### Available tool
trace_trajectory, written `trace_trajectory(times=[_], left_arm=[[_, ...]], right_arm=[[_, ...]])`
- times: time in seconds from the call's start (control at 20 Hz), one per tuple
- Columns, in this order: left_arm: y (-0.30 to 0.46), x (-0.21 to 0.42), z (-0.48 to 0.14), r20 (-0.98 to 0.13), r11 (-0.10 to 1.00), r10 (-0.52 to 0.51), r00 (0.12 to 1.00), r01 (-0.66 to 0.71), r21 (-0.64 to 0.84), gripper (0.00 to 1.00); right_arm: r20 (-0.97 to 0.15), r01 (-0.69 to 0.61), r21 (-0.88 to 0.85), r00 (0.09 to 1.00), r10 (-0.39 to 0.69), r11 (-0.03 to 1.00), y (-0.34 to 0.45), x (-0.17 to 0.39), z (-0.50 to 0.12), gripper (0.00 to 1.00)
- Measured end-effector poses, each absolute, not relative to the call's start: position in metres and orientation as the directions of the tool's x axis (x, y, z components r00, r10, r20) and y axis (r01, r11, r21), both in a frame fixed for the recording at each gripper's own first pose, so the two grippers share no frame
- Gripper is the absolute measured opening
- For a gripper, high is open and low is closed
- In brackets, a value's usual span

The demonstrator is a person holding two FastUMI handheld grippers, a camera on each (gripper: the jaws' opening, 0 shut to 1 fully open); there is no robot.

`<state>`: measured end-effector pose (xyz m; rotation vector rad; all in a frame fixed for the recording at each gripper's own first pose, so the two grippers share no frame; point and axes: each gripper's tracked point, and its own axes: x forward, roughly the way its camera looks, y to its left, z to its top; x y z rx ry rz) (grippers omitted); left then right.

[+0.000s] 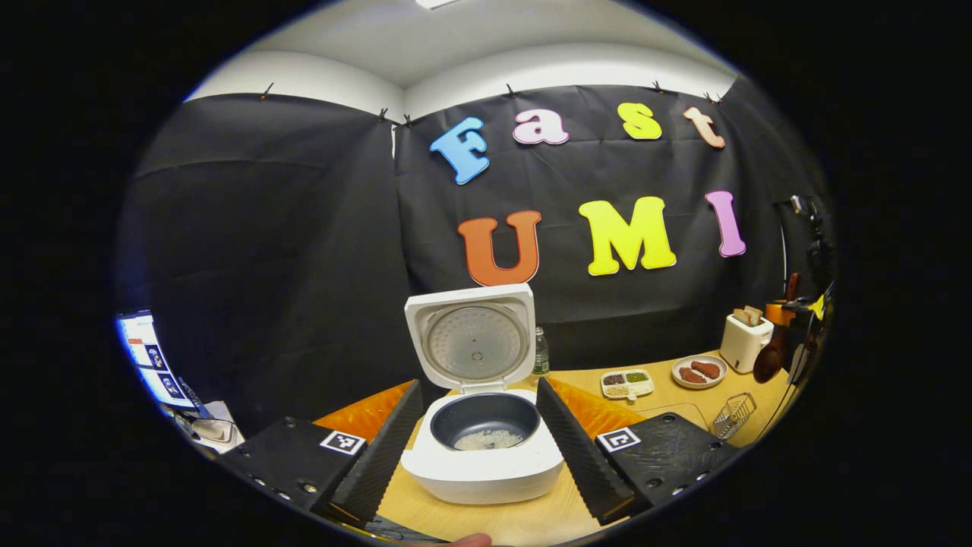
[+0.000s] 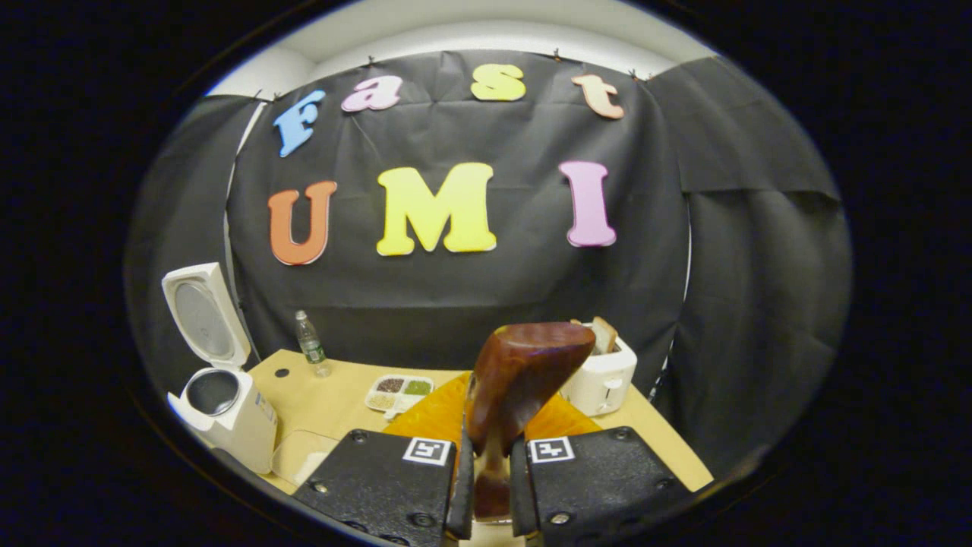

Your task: Close the left gripper, press the button to open the rice cooker; take a wooden spoon from the chopstick holder with the right hand, scoop a spoonful of rice and pour it into the rice cooker, then put the wooden spoon back into the chopstick holder.

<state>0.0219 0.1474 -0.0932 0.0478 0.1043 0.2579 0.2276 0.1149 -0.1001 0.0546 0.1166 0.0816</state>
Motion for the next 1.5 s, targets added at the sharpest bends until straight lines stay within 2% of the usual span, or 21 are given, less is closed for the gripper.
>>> trace_trajectory(times=[0.05,0.15,0.25,0.5,0.55,0.65,0.9,1.1,1.15,1.5], left_arm=[[0.151,0.022,-0.093,-0.084,0.962,0.267,0.960,-0.261,0.080,0.95],[0.163,0.022,-0.095,-0.070,0.954,0.284,0.956,-0.275,0.117,0.95],[0.162,0.023,-0.106,-0.090,0.964,0.251,0.964,-0.240,0.116,0.95],[0.182,0.027,-0.130,-0.136,0.983,0.161,0.978,-0.147,0.107,0.95],[0.186,0.030,-0.134,-0.149,0.988,0.138,0.979,-0.124,0.097,0.95],[0.193,0.033,-0.134,-0.149,0.993,0.106,0.983,-0.095,0.075,0.95],[0.205,0.041,-0.136,-0.144,0.996,0.073,0.987,-0.064,0.066,0.95],[0.216,0.040,-0.144,-0.155,0.995,0.080,0.985,-0.070,0.072,0.95],[0.217,0.040,-0.146,-0.158,0.995,0.081,0.984,-0.070,0.071,0.95],[0.224,0.039,-0.143,-0.158,0.993,0.085,0.984,-0.070,0.099,0.95]], right_arm=[[-0.093,-0.113,0.043,0.989,0.117,0.993,0.134,0.223,-0.089,0.22],[-0.077,-0.148,0.038,0.986,0.150,0.988,0.163,0.218,-0.081,0.24],[-0.083,-0.156,0.060,0.983,0.161,0.986,0.191,0.216,-0.092,0.24],[-0.098,-0.152,-0.024,0.984,0.149,0.988,0.267,0.222,-0.145,0.24],[-0.117,-0.153,-0.046,0.982,0.147,0.987,0.280,0.223,-0.162,0.22],[-0.154,-0.144,-0.095,0.980,0.129,0.985,0.298,0.227,-0.195,0.24],[-0.218,-0.115,-0.213,0.974,0.067,0.970,0.310,0.232,-0.254,0.24],[-0.229,-0.110,-0.285,0.972,0.044,0.952,0.311,0.235,-0.273,0.24],[-0.231,-0.122,-0.291,0.971,0.054,0.949,0.318,0.236,-0.275,0.22],[-0.274,-0.174,-0.202,0.955,0.115,0.964,0.340,0.230,-0.294,0.25]])
